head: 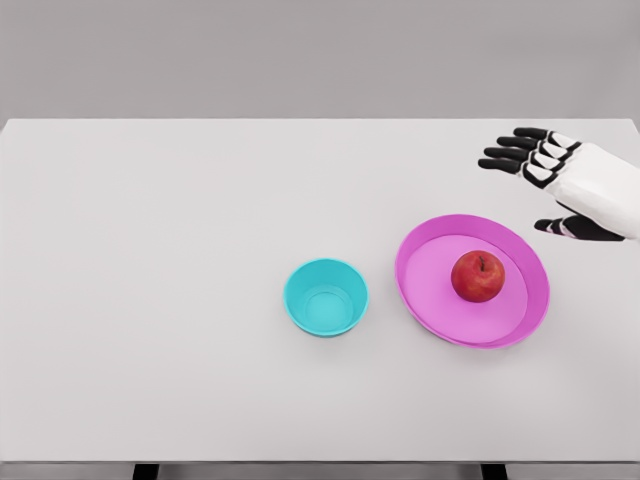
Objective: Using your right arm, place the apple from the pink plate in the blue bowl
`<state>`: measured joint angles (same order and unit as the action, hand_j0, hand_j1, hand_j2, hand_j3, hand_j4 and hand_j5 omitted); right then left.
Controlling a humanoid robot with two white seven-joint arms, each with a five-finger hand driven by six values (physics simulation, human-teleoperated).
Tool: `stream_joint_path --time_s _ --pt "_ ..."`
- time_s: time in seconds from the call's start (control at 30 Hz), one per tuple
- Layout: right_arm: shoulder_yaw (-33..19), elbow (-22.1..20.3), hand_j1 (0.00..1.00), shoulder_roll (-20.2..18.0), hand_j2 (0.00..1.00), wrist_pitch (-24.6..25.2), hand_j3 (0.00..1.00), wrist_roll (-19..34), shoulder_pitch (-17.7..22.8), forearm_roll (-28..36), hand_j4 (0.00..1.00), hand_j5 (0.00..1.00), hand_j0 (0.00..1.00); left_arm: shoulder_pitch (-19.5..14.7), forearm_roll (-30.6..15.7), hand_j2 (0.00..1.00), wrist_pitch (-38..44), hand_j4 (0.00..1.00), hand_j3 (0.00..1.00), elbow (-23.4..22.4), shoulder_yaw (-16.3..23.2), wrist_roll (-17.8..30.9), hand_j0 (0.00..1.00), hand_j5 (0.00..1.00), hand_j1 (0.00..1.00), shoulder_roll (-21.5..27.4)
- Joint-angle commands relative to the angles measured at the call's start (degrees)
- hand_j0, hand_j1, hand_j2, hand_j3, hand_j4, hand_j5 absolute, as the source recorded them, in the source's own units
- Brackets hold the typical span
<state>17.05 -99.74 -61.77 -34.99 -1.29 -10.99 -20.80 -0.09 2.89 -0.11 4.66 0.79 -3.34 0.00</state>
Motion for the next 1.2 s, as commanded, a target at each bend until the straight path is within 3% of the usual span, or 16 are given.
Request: stream_joint_path --time_s 0.0,0.23,0.37,0.5,0.63,0.77,0.97,1.07,1.17 --pt "0.3 -0.2 1.0 -0.2 1.0 0.0 1.0 0.0 0.0 0.3 1.0 1.0 1.0 0.0 0.0 1.0 0.0 1.0 1.0 0.0 0.0 0.0 1.0 1.0 1.0 0.0" --pt "-0.1 4.6 1.0 0.2 1.0 0.0 1.0 0.9 0.6 0.1 1.0 1.0 1.0 0.0 0.0 1.0 0.0 1.0 1.0 0.0 0.0 0.0 1.0 1.0 1.0 0.0" --pt "-1.3 2.6 1.0 -0.2 1.0 0.0 1.0 23.8 -0.1 0.3 1.0 1.0 1.0 0.0 0.0 1.0 0.0 1.0 1.0 0.0 0.0 0.0 1.0 1.0 1.0 0.0" --pt "-5.5 1.9 1.0 0.1 1.0 0.0 1.0 34.2 -0.2 0.5 1.0 1.0 1.0 0.0 0.0 1.0 0.0 1.0 1.0 0.0 0.0 0.0 1.0 1.0 1.0 0.0" --pt "-4.8 2.1 1.0 1.7 1.0 0.0 1.0 34.3 -1.8 0.4 1.0 1.0 1.0 0.0 0.0 1.0 0.0 1.0 1.0 0.0 0.0 0.0 1.0 1.0 1.0 0.0" --pt "2.5 2.3 1.0 2.8 1.0 0.0 1.0 34.5 -6.6 0.1 1.0 1.0 1.0 0.0 0.0 1.0 0.0 1.0 1.0 0.0 0.0 0.0 1.0 1.0 1.0 0.0" --pt "4.4 2.3 1.0 3.8 1.0 0.0 1.0 34.5 -7.4 0.0 1.0 1.0 1.0 0.0 0.0 1.0 0.0 1.0 1.0 0.0 0.0 0.0 1.0 1.0 1.0 0.0" --pt "9.6 3.4 1.0 5.2 1.0 0.0 1.0 36.3 -12.8 -0.1 1.0 1.0 1.0 0.0 0.0 1.0 0.0 1.0 1.0 0.0 0.0 0.0 1.0 1.0 1.0 0.0" --pt "11.9 4.8 1.0 5.4 1.0 0.0 1.0 36.3 -14.1 -0.1 1.0 1.0 1.0 0.0 0.0 1.0 0.0 1.0 1.0 0.0 0.0 0.0 1.0 1.0 1.0 0.0"
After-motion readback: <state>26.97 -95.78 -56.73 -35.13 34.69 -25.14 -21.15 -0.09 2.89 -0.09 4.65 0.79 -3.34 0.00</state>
